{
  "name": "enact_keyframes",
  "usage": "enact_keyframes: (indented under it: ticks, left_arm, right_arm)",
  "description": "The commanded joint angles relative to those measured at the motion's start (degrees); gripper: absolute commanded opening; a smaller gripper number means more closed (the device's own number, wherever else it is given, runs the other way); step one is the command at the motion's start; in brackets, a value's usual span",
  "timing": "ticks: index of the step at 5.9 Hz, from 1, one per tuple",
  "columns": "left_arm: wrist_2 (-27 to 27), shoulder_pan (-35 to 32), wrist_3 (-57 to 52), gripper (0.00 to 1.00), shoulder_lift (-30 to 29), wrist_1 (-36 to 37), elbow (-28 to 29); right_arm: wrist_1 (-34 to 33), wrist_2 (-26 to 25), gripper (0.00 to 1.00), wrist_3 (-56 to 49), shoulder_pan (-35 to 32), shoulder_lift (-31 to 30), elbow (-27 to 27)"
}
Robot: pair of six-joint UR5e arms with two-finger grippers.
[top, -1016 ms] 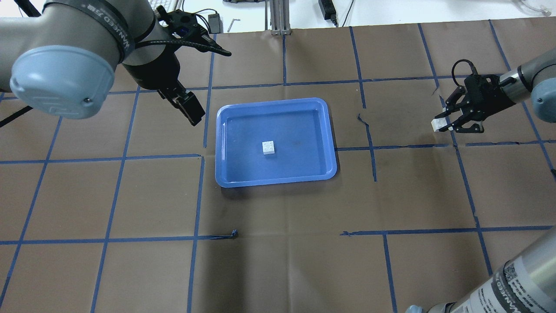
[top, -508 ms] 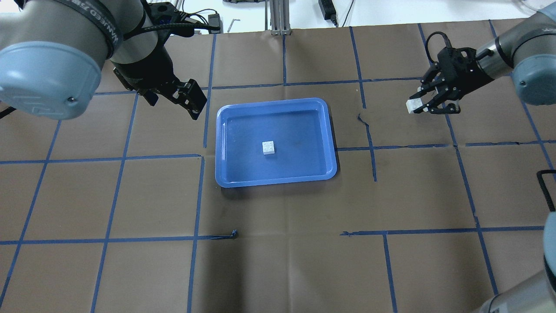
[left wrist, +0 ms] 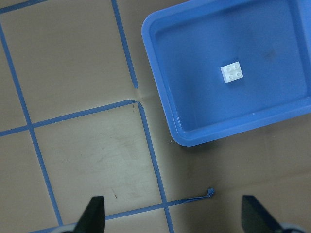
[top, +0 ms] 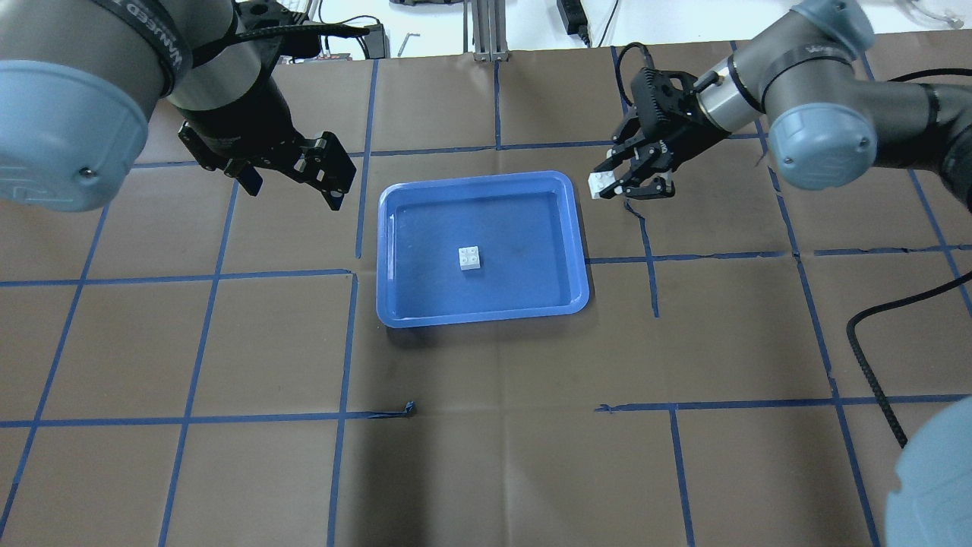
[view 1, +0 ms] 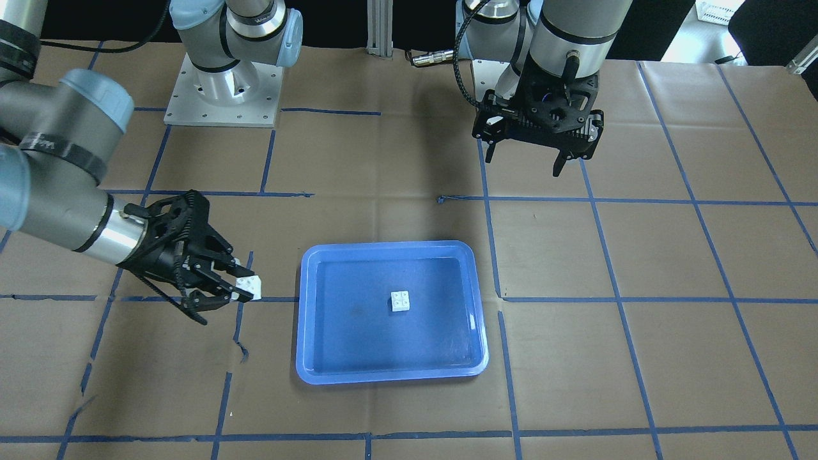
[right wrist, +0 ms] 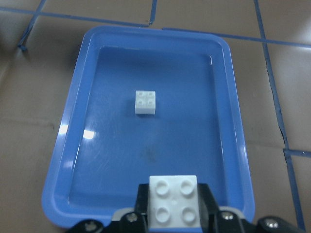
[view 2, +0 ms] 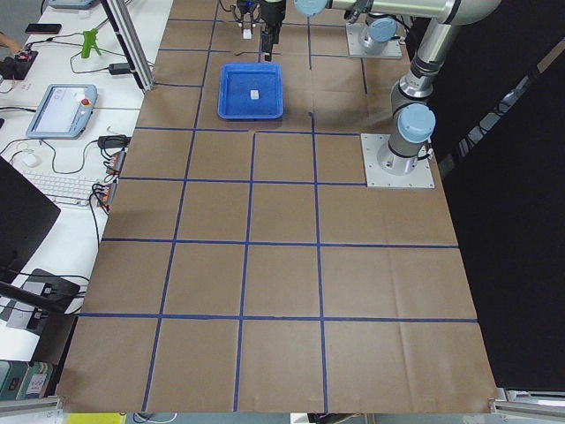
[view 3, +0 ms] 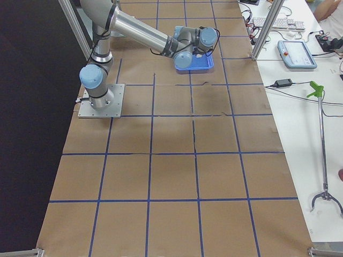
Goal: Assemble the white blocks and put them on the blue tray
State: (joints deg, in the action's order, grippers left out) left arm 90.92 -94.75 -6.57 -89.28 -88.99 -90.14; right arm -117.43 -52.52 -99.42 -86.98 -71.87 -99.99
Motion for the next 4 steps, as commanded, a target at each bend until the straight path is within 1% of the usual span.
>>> enact_keyframes:
  ticks: [1, 2, 3, 4]
  left_arm:
    - [-0.5, 2.1, 2.6, 0.99, 0.8, -0.1, 0.0]
    - [-0.5, 2.1, 2.6, 0.99, 0.9, -0.1, 0.0]
    - [-0.5, 2.1, 2.6, 0.99, 0.9, -0.1, 0.0]
    - [-0.5, 2.1, 2.6, 0.99, 0.9, -0.1, 0.0]
  right_arm:
    - [-18.3, 0.8, 0.22, 14.2, -6.4, 2.2, -7.3]
    - [-28.3, 0.6, 0.22, 20.3, -8.1, 4.7, -10.3]
    - [-33.2, 0.6, 0.22, 20.6, -9.5, 8.1, -11.4]
    - [-36.5, 0.5, 0.22, 20.5, -9.8, 10.8, -11.3]
